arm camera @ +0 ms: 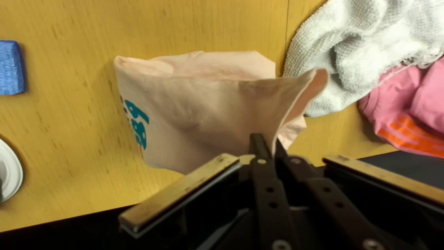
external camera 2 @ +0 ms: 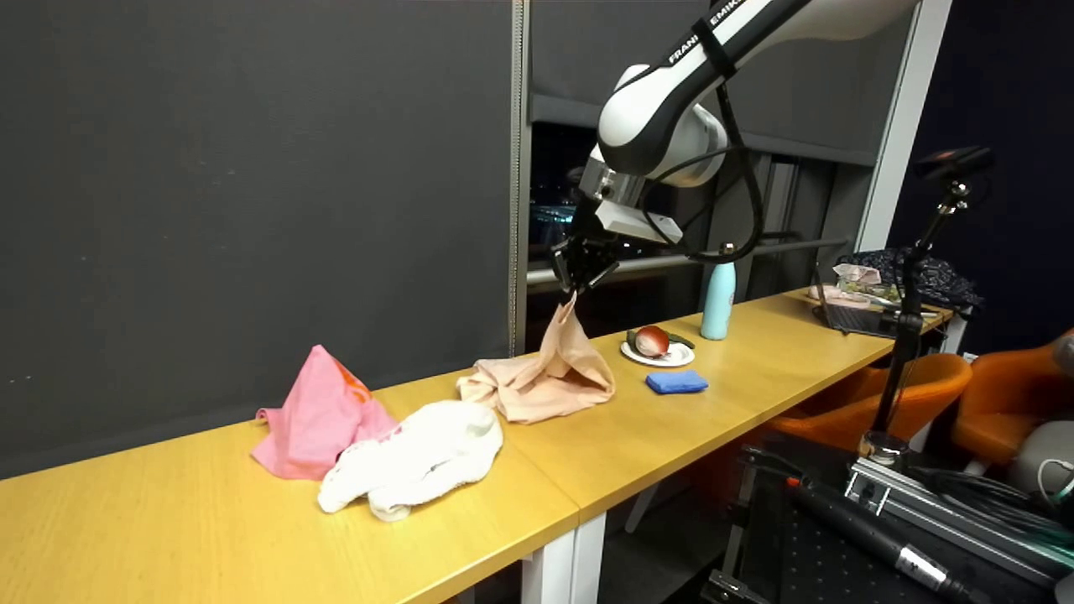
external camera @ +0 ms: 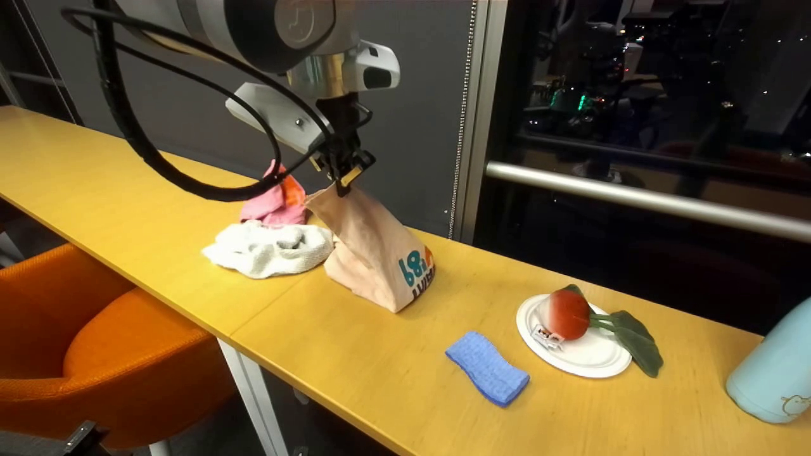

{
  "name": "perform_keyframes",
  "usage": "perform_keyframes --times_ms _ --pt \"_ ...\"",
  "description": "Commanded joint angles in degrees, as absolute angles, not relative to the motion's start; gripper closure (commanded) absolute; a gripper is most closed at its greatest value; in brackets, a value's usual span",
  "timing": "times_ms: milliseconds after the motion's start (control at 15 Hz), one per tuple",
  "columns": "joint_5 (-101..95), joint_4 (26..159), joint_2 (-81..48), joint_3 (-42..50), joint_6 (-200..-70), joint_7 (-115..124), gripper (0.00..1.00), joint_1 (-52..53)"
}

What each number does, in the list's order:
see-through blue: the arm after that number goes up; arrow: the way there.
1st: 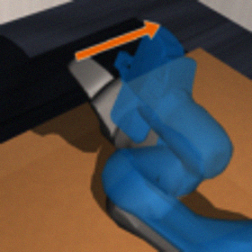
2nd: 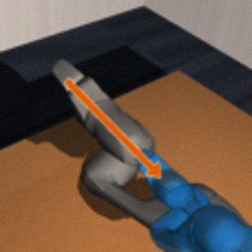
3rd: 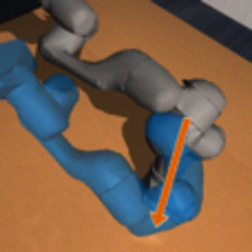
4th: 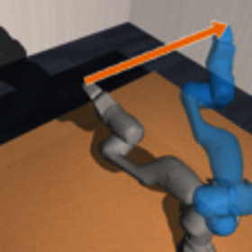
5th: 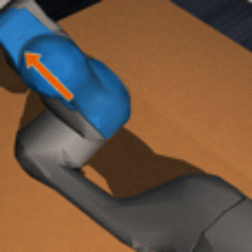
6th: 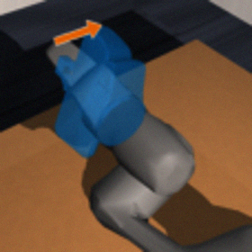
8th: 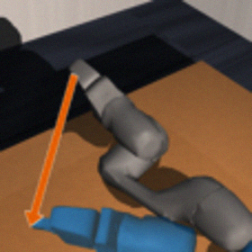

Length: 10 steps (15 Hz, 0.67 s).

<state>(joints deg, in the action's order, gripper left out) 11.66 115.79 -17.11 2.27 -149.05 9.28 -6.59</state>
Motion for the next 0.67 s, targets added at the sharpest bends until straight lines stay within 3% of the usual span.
perform_keyframes --times_ms 0,600 --pt "12.29 119.67 -10.59 4.23 -148.04 8.62 0.99 -7.59" --pt "4.45 131.56 1.01 13.61 -149.58 10.76 0.99 -12.85"
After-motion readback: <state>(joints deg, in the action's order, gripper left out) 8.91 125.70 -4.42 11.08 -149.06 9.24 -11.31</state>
